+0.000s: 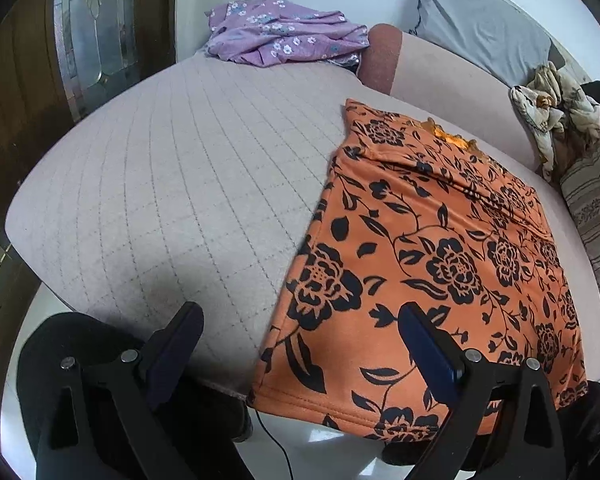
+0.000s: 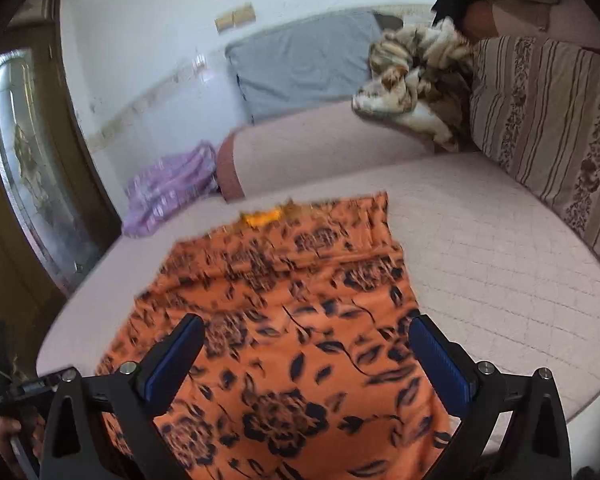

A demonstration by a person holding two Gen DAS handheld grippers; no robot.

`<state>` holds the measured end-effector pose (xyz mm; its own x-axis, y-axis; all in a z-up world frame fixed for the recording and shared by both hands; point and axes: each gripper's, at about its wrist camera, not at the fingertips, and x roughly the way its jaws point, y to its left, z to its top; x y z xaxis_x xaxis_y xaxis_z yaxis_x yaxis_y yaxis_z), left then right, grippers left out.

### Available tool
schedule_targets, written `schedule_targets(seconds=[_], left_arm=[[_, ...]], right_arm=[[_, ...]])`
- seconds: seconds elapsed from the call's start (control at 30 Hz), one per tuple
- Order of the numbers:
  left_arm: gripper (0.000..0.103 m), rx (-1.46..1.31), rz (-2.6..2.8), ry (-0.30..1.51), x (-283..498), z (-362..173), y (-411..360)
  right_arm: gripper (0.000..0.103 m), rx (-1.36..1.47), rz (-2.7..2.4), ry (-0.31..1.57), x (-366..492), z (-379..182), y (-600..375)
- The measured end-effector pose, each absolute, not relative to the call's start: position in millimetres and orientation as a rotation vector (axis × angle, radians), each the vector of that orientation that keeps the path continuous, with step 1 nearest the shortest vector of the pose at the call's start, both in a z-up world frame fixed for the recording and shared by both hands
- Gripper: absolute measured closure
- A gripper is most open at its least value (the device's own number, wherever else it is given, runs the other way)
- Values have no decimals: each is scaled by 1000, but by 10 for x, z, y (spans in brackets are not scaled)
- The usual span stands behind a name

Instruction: Fold small clothes

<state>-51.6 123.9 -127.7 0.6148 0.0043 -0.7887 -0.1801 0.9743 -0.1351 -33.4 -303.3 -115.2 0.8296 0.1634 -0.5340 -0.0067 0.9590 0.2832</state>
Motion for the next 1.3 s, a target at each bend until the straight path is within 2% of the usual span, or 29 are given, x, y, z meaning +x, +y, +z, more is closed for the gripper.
schedule_targets(seconds=[0.2, 0.47, 0.57, 0.73, 0.8, 0.83, 0.87, 1.0, 1.1, 1.17, 1.3], left_arm=[[5, -203, 89, 1015, -463, -1546, 1212], [5, -172, 123, 1120, -342, -1767, 1238], [5, -186, 114, 1122, -355, -1783, 1263], [5, -212, 79, 1152, -346, -1863, 1271], [5, -222, 84, 1170, -377, -1888, 1291], [6, -233, 76, 1158, -399, -1864, 1303], [6, -239, 72, 1145, -420, -1840, 1309], [6, -229, 64, 1157, -412, -1870, 1277], [13, -199, 67, 1155, -421, -1885, 1245], [30, -223, 78, 1134, -462, -1814, 1289], [29, -230, 69, 1130, -394, -1780, 1299]], right_arm=[[0, 392, 134, 897, -67, -1521, -3547], [2, 593, 116, 1048, -76, -1933, -4259], [13, 636, 222, 1106, -91, -2039, -4201], [15, 650, 278, 1178, -169, -2224, -4064], [21, 664, 281, 1161, -191, -2207, -4063], [38, 678, 292, 1153, -189, -2199, -4058], [48, 710, 330, 1142, -211, -2196, -4045], [48, 685, 313, 1158, -220, -2240, -3999], [48, 679, 320, 1163, -197, -2226, -3970], [48, 683, 320, 1160, -205, -2235, -3969], [48, 690, 325, 1149, -221, -2212, -3976]])
